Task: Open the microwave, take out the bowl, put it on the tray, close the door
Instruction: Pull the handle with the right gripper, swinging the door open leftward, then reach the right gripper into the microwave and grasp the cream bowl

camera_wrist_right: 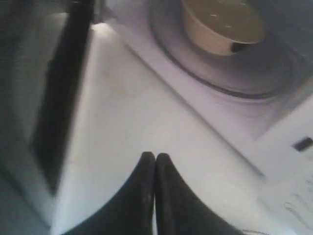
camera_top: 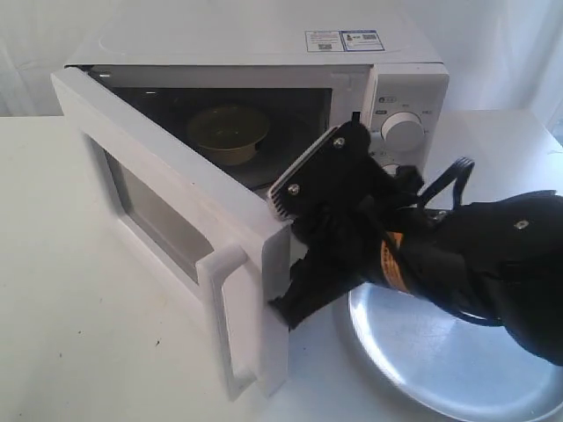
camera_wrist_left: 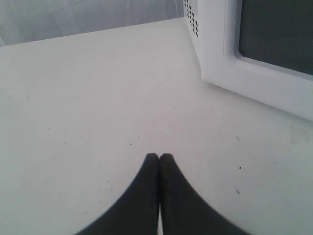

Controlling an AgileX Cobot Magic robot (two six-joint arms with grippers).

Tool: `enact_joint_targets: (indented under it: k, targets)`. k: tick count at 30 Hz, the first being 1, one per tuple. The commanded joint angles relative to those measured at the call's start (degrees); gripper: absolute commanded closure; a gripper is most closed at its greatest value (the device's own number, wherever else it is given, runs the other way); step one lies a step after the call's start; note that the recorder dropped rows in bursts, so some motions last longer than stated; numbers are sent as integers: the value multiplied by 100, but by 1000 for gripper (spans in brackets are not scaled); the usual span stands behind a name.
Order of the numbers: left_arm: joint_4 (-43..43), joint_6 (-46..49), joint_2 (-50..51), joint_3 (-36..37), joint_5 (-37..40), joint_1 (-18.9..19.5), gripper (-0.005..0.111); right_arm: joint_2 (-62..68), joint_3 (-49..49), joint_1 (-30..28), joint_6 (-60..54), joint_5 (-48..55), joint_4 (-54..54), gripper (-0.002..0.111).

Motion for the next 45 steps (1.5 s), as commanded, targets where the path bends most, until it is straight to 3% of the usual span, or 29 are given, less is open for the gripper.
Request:
enact_joint_targets:
  k: [1, 6, 14, 26, 31, 34, 39, 41, 45]
  targets:
    - [-22, -36, -12, 19, -8, -5, 107, -30, -49, 1, 3, -1896, -96, 108]
    - [-22, -36, -12, 19, -8, -5, 107, -67, -49, 1, -61, -1971, -96, 108]
    - [-22, -36, -12, 19, -8, -5, 107, 620, -549, 1, -468, 780, -96, 108]
    - [-22, -36, -12, 19, -8, -5, 107, 2642, -2705, -9, -2349, 788, -96, 108]
    - [-22, -36, -12, 19, -8, -5, 107, 3151, -3222, -194, -2589, 798, -96, 107]
    - [-22, -36, -12, 19, -8, -5, 107, 3281, -3376, -387, -2646, 264, -96, 94]
    - [-22, -36, -12, 19, -8, -5, 107, 3538, -3603, -519, -2779, 14, -96, 52]
    - [-22, -36, -12, 19, -8, -5, 107, 3650, -3702, -519, -2779, 113, -96, 48]
    - [-22, -36, -12, 19, -8, -5, 107, 3916, -3969, -519, -2779, 91, -96, 51]
